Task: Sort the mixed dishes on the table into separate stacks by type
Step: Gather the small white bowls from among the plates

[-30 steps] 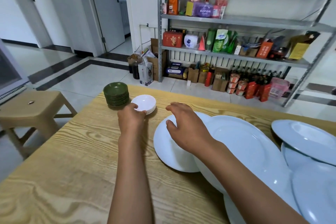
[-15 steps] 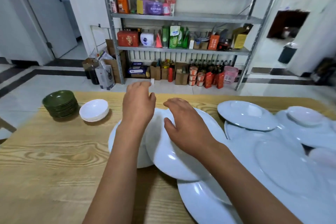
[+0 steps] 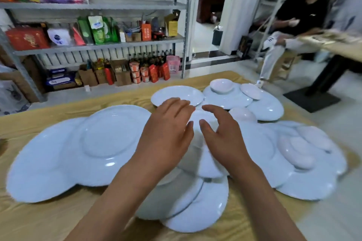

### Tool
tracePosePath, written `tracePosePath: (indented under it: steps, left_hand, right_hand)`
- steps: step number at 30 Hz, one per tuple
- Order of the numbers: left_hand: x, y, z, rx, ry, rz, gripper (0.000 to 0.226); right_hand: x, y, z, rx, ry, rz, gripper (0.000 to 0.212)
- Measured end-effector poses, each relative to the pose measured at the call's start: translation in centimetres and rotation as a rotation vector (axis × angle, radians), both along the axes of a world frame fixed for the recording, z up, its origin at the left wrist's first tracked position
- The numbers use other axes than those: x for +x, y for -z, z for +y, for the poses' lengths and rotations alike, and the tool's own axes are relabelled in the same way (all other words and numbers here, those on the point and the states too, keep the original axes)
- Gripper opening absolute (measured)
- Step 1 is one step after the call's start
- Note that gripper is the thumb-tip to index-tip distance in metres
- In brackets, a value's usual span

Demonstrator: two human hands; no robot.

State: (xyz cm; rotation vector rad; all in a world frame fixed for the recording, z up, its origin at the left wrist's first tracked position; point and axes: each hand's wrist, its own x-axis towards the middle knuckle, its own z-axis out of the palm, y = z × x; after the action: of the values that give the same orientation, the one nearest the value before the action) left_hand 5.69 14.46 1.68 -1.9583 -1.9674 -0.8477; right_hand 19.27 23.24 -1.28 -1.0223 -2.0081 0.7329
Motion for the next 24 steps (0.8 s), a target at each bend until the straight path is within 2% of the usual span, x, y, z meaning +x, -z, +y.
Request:
tracePosePath:
  steps: [8,12,16,18,24]
  left_hand:
    - [3.4,1.4,-0.6,-0.125,0.180,0.111,0.040]
    - [3.9,1.3,-1.1,-0.151,0.250,0.117,0.051]
    - [5.0,1.6,-1.4,-0.125,0.321,0.136,0.051]
    - [5.5,1.9,-1.5,-0.130,0.339,0.157,0.051]
    - [6.1,2.4,-2.1,-0.173,0.350,0.210,0.051]
  right_hand:
    - [11.9,2.2,1.3,0.079,0.347,0.047,0.028]
    - [17.1,4.0,1.9,-0.026,0.515,-0.003,0.037]
    - [18.9,4.1,2.2,-0.198,0.519,-0.091,0.059]
    - [19.0,4.1,2.3,-0.222,0.516,-0.108,0.065]
    - [18.7,3.9,2.2,-0.170,0.526,-0.079,0.060]
